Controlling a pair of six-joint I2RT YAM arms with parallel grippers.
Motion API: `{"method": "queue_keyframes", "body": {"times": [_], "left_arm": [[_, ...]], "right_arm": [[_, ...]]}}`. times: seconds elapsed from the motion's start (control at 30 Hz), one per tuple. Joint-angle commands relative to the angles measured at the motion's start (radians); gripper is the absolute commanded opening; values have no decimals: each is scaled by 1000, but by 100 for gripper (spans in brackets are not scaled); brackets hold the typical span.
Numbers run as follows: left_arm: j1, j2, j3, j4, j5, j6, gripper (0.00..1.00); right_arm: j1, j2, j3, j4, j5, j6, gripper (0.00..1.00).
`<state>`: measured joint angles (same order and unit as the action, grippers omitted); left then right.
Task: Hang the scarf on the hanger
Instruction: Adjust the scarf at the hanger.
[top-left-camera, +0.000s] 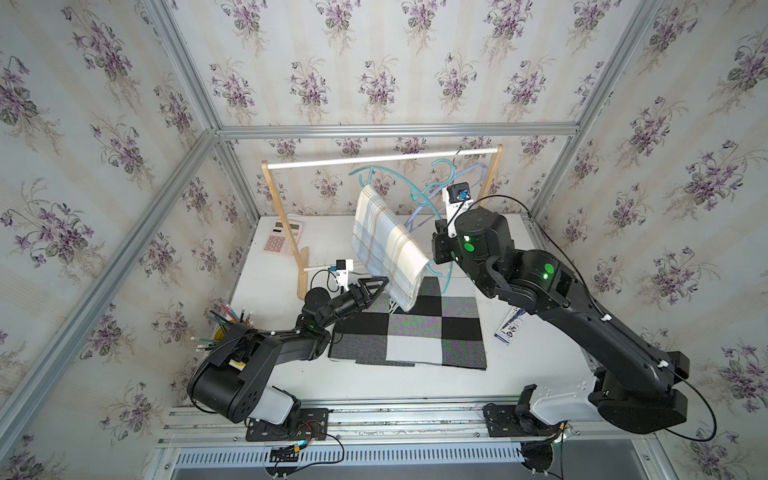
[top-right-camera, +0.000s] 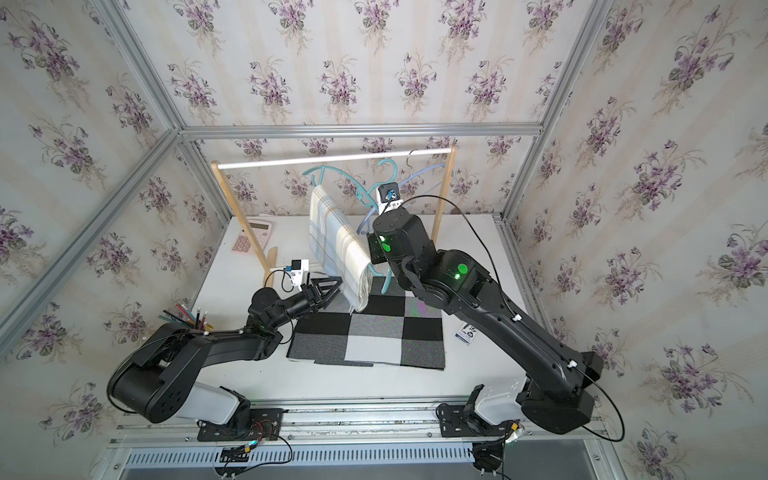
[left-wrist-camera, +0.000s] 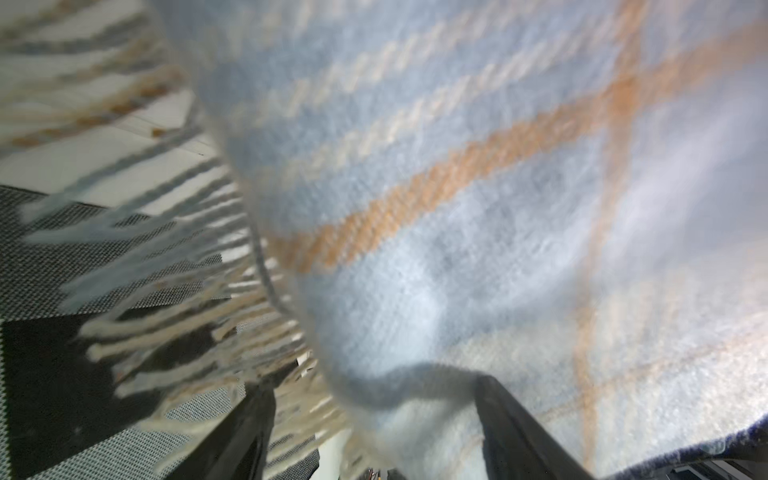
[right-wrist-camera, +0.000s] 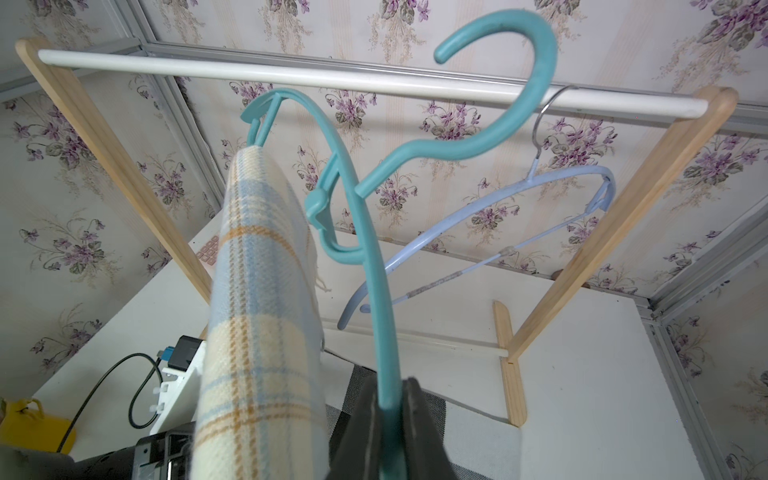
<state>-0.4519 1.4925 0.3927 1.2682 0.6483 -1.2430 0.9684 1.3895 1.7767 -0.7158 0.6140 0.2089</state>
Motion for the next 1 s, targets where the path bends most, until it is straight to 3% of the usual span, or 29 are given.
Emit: {"method": "queue_keyframes", "body": {"times": [0.0, 0.27, 0.37, 0.43, 0.6, 0.77, 0.97], "left_arm": [[0, 17, 17, 123, 29, -27, 72], [-1, 34, 52, 141, 55, -32, 37], [1, 30, 50, 140, 52, -28, 18], [4, 21, 45, 127, 53, -26, 0], [64, -50, 5, 6, 53, -33, 0], [142, -196, 7, -324, 77, 31, 0], [172, -310, 84, -688, 80, 172, 0]], "right_arm": [[-3, 2, 16, 49, -6, 24, 0], [-7, 3, 20, 49, -18, 29, 0], [-9, 3, 20, 48, -17, 25, 0], [-13, 4, 21, 42, -9, 24, 0], [-25, 0, 11, 14, 39, 8, 0], [-48, -10, -3, 3, 56, 0, 0], [-50, -8, 6, 1, 61, -20, 0]]}}
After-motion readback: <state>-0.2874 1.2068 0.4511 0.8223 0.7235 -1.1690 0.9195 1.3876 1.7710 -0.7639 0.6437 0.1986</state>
